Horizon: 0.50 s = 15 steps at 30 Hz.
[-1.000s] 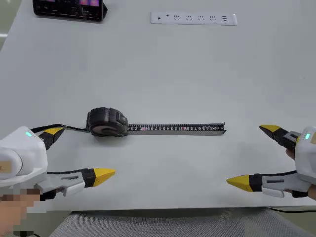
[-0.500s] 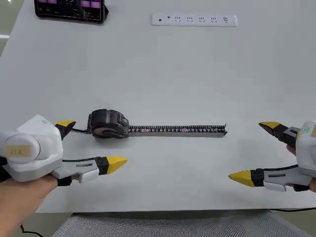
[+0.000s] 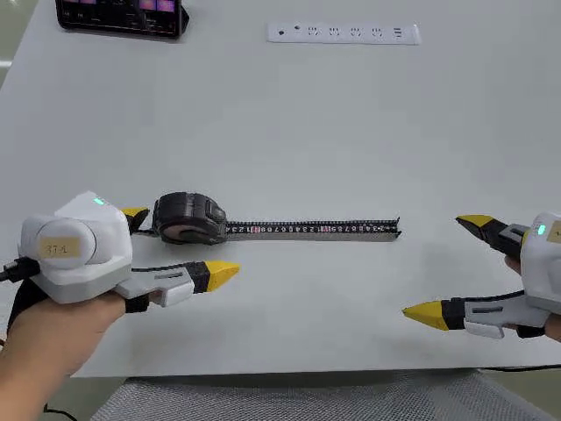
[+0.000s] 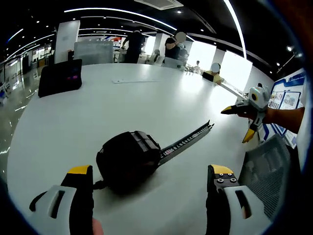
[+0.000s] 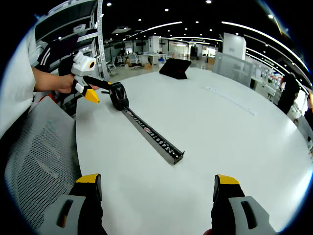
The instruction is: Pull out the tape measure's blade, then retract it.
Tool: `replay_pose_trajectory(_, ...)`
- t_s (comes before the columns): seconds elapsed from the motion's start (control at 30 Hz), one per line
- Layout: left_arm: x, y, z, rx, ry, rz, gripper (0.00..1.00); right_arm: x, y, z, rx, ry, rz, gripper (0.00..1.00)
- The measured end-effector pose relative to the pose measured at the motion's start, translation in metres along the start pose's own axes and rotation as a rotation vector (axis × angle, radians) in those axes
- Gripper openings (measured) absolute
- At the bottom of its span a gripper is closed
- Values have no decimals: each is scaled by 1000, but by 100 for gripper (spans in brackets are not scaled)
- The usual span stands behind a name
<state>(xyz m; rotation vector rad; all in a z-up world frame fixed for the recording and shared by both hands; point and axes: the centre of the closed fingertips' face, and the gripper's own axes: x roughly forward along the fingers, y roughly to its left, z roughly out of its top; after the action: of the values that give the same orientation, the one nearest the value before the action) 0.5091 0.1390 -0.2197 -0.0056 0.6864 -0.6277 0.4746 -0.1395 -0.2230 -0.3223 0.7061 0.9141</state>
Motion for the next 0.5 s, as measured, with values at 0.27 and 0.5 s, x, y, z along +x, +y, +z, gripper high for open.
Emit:
replay_pose_trajectory(0.27, 3, -3, 1, -11, -4, 0, 92, 1, -2, 1, -5, 2, 1, 94)
replay_pose_trajectory(0.5, 4, -4, 3, -24, -11, 3, 92, 0, -3, 2, -5, 1, -2, 92)
